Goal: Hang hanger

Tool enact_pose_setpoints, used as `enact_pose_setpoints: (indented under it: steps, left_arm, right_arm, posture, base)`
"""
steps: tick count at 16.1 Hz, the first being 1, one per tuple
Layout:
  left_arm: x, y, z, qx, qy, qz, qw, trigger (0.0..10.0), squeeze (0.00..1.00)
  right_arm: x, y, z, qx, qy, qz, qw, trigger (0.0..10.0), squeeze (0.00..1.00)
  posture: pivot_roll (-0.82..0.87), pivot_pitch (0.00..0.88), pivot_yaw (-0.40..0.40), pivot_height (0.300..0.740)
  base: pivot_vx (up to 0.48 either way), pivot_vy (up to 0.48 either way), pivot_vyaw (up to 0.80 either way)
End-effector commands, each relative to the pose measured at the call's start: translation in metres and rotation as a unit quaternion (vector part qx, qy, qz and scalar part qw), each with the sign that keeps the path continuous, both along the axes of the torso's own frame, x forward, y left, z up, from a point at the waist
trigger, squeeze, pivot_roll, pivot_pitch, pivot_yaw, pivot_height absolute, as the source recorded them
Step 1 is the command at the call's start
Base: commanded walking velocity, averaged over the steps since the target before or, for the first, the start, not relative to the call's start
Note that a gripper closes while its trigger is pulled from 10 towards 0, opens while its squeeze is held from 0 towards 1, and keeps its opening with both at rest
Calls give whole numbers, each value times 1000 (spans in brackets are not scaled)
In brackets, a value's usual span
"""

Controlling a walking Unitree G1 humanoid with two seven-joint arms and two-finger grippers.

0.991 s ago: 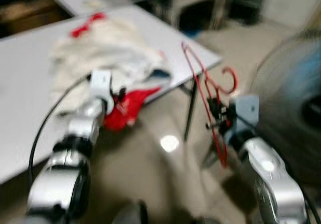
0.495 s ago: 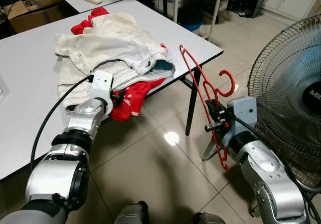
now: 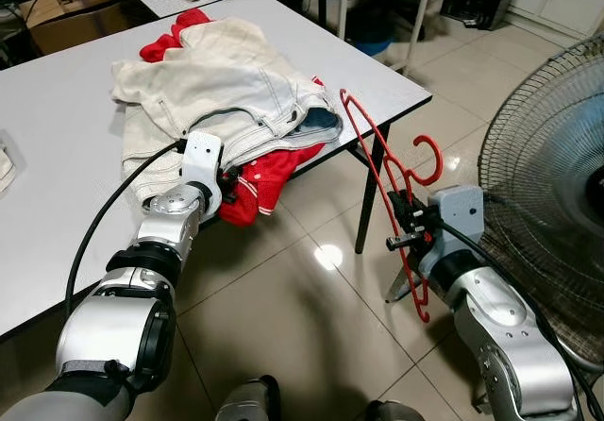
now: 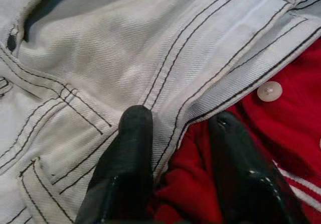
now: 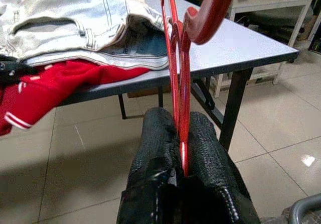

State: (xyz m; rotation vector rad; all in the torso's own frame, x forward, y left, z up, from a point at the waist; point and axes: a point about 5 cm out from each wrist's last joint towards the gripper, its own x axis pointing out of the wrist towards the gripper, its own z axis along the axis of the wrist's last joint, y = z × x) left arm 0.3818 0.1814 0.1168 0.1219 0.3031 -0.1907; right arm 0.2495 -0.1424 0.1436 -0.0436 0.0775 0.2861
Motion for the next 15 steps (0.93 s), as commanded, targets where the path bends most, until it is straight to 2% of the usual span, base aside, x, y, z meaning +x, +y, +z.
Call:
enact_pose_setpoints:
  steps: [1, 5, 8, 12, 13, 15]
  left_arm:
    - [-5, -2, -12, -18, 22, -1, 1000, 0, 0]
    - [-6, 7, -11, -31, 7, 15, 999, 0, 0]
    - [-5, 9, -8, -33, -1, 19, 999, 0, 0]
    - [7, 12, 25, -55, -69, 16, 996, 0, 0]
    - [13, 15, 45, -97, -109, 24, 989, 0, 0]
    - [19, 20, 67, -133, -141, 28, 981, 0, 0]
  right_arm:
    - [-1, -2, 0, -12, 0, -2, 1000, 10000, 0]
    - [-2, -14, 0, -10, 3, -33, 999, 10000, 0]
    - [-3, -15, -2, -12, 6, -32, 999, 10000, 0]
    - [-2, -13, -2, -12, 8, -28, 1000, 10000, 0]
    - [-2, -12, -2, -10, 9, -28, 1000, 10000, 0]
    - [-2, -12, -2, -10, 10, -26, 1000, 10000, 0]
  posture:
    - [-132, 113, 68, 740]
    - [-139, 128, 71, 740]
    - [-140, 129, 69, 740]
    - [-136, 136, 63, 740]
    - [-135, 137, 61, 740]
    - [-133, 137, 58, 740]
  base:
    - [0, 0, 0]
    - [0, 0, 0]
    - [0, 0, 0]
    - [0, 0, 0]
    - [0, 0, 0]
    - [0, 0, 0]
